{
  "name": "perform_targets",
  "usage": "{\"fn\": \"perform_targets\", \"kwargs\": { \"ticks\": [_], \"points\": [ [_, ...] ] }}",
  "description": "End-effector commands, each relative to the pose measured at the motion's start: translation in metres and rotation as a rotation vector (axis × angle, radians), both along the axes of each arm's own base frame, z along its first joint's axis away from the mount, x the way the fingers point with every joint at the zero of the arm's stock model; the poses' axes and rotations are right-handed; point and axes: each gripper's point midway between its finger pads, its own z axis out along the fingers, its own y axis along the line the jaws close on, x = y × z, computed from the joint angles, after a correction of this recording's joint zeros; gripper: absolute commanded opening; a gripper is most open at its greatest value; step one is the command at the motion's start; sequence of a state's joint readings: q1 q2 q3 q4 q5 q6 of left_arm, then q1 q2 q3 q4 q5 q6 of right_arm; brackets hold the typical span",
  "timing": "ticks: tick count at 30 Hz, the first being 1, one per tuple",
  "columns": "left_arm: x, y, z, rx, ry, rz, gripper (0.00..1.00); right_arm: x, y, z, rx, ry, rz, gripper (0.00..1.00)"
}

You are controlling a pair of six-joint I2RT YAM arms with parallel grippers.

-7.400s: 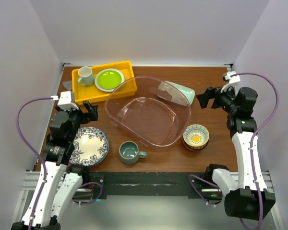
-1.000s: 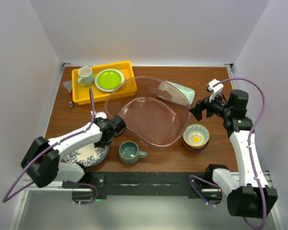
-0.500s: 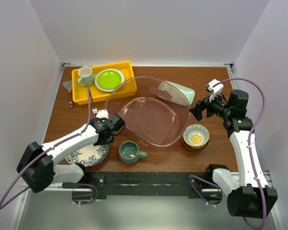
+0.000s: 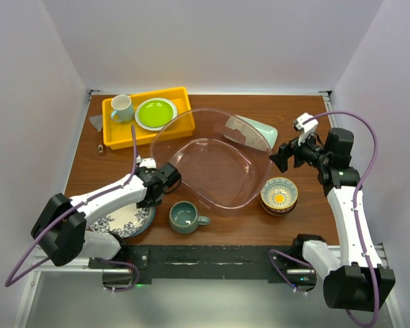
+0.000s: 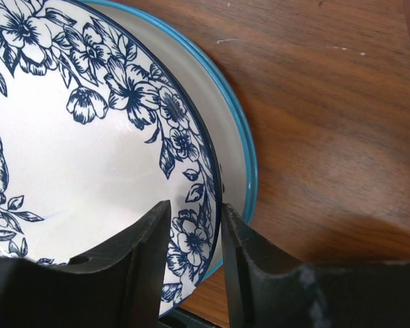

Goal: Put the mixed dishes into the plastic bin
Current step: Pick up the plate at the center of the board.

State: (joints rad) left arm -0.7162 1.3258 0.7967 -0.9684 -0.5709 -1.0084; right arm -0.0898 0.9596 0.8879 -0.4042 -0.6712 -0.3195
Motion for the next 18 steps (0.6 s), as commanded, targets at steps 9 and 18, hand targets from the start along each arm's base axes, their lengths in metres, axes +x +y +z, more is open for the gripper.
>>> {"fn": "perform_targets", "kwargs": {
  "ticks": [9,18],
  "points": [
    [0.0013,0.0185,0.0142,0.103,-0.031,0.038,0.22,0.0025,-0.0006,0.0144,-0.024,-0.063,0.002,0.98],
    [0.0010,0.0207,0.0158,0.114,-0.033,0.036,0.17,0.0027,-0.0007,0.0147,-0.024,-0.065,0.002,0.98]
  ]
}}
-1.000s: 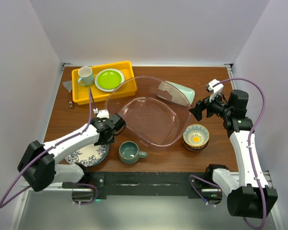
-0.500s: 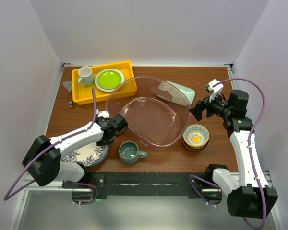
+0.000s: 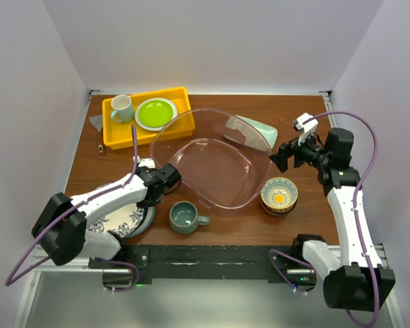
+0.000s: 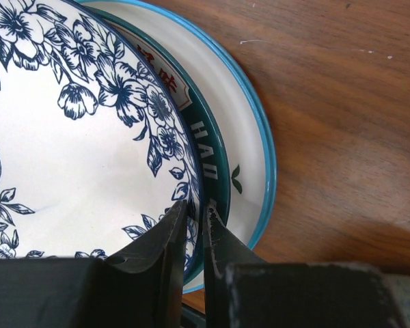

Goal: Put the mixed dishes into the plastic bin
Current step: Pick up the plate at the center of the board.

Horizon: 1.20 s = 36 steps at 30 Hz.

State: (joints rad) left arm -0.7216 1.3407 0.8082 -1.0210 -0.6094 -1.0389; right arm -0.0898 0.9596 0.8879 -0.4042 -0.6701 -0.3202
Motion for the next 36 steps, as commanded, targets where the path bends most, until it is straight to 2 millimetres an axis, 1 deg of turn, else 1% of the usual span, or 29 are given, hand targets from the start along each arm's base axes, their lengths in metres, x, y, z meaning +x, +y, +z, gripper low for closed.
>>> {"fn": "perform_targets", "kwargs": {
  "ticks": [1,4,8,13,17,20,25,30,32,33,34,36],
  "points": [
    [0.004,0.012,0.012,0.065,-0.032,0.011,0.17,0.002,0.000,0.014,-0.023,-0.063,0.002,0.98],
    [0.005,0.013,0.008,0.080,-0.017,0.005,0.18,0.002,-0.001,0.014,-0.024,-0.063,0.001,0.98],
    [0.004,0.015,0.003,0.096,0.009,0.010,0.23,0.002,-0.001,0.015,-0.024,-0.064,0.001,0.98],
    [0.003,0.017,0.000,0.111,0.027,0.015,0.25,0.001,0.000,0.016,-0.023,-0.068,0.004,0.98],
    [0.003,0.019,-0.001,0.124,0.035,0.026,0.30,0.000,0.000,0.017,-0.023,-0.068,0.005,0.98],
    [0.002,0.021,-0.004,0.143,0.055,0.027,0.38,0.000,0.001,0.017,-0.022,-0.069,0.008,0.98],
    [0.000,0.024,-0.010,0.178,0.092,0.030,0.39,0.000,0.001,0.018,-0.021,-0.069,0.010,0.98],
    [0.002,0.025,-0.010,0.186,0.093,0.034,0.36,0.000,0.001,0.017,-0.019,-0.067,0.009,0.98],
    [0.002,0.026,-0.010,0.191,0.094,0.036,0.31,0.000,0.002,0.017,-0.019,-0.067,0.010,0.98],
    [0.002,0.026,-0.009,0.191,0.091,0.038,0.28,0.000,0.002,0.017,-0.019,-0.067,0.012,0.98],
    [0.002,0.026,-0.009,0.193,0.091,0.038,0.19,0.000,0.002,0.017,-0.019,-0.067,0.013,0.98],
    [0.003,0.028,-0.005,0.197,0.075,0.051,0.12,0.000,0.002,0.017,-0.019,-0.066,0.013,0.98]
  ]
}}
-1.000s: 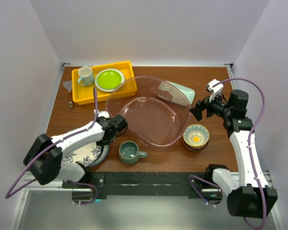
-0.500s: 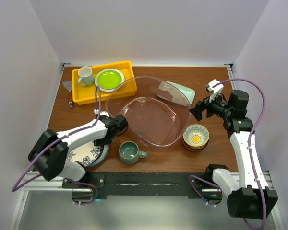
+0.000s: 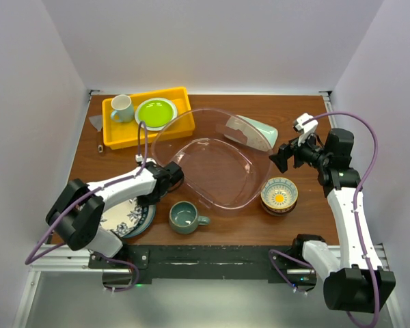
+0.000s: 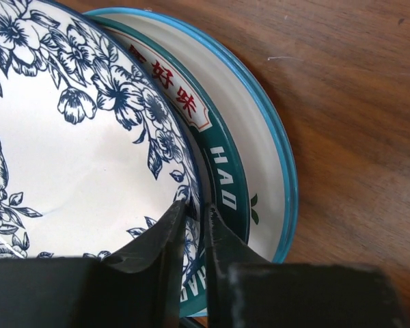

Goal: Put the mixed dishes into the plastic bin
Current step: Pick up the plate at the center of the board.

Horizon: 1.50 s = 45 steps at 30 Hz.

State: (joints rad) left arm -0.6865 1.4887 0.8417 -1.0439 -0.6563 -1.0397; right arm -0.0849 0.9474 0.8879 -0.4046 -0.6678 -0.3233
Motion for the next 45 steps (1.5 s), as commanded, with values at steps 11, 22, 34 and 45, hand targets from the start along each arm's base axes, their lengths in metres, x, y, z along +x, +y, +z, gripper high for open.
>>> {"fn": "perform_targets", "kwargs": {
  "ticks": [11,22,34,45],
  "points": [
    [0.012,0.001,0.058,-0.049,-0.131,-0.002,0.00,0.002,0.001,0.014,-0.015,-0.052,0.007,0.98],
    [0.028,-0.014,0.135,-0.221,-0.321,-0.083,0.00,0.002,0.001,0.013,-0.015,-0.052,0.008,0.98],
    [0.038,-0.004,0.199,-0.197,-0.444,-0.126,0.00,0.003,0.000,0.013,-0.016,-0.054,0.002,0.98],
    [0.044,-0.007,0.237,-0.224,-0.508,-0.162,0.00,0.004,-0.001,0.011,-0.016,-0.050,-0.002,0.98]
  ]
}}
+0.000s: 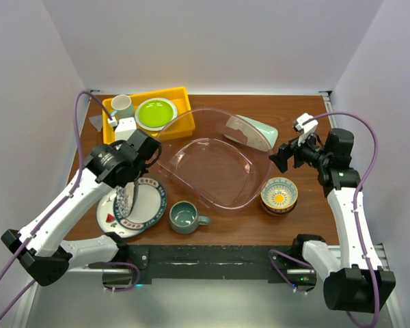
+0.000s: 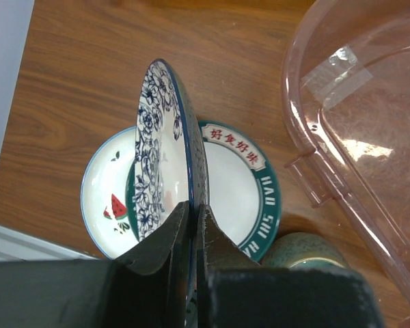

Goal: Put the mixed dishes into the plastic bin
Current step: Pick up the plate at the center of the board.

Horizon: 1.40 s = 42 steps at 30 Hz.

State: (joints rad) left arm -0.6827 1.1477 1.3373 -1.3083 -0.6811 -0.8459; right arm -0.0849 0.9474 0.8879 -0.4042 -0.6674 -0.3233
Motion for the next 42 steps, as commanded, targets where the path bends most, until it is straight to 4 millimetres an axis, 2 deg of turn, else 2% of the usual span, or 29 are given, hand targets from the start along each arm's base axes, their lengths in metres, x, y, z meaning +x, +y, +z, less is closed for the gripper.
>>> {"fn": "perform_targets", "kwargs": {
  "ticks": [1,8,18,24,31,42],
  "points": [
    [0.011,0.008,0.046,0.015,-0.131,-0.009,0.00,0.004,0.000,0.011,-0.016,-0.050,-0.001,0.98],
    [0.017,0.004,0.067,0.010,-0.167,-0.043,0.00,0.005,-0.001,0.010,-0.017,-0.048,-0.004,0.98],
    [0.032,-0.007,0.114,-0.009,-0.261,-0.110,0.00,0.005,-0.002,0.010,-0.020,-0.049,-0.006,0.98],
    [0.048,-0.031,0.140,-0.058,-0.319,-0.186,0.00,0.006,-0.002,0.009,-0.020,-0.046,-0.006,0.98],
    [0.066,-0.061,0.159,-0.085,-0.354,-0.266,0.00,0.006,-0.002,0.008,-0.018,-0.043,-0.005,0.98],
    [0.089,-0.124,0.182,-0.101,-0.396,-0.388,0.00,0.006,-0.001,0.007,-0.015,-0.040,-0.001,0.98]
  ]
}}
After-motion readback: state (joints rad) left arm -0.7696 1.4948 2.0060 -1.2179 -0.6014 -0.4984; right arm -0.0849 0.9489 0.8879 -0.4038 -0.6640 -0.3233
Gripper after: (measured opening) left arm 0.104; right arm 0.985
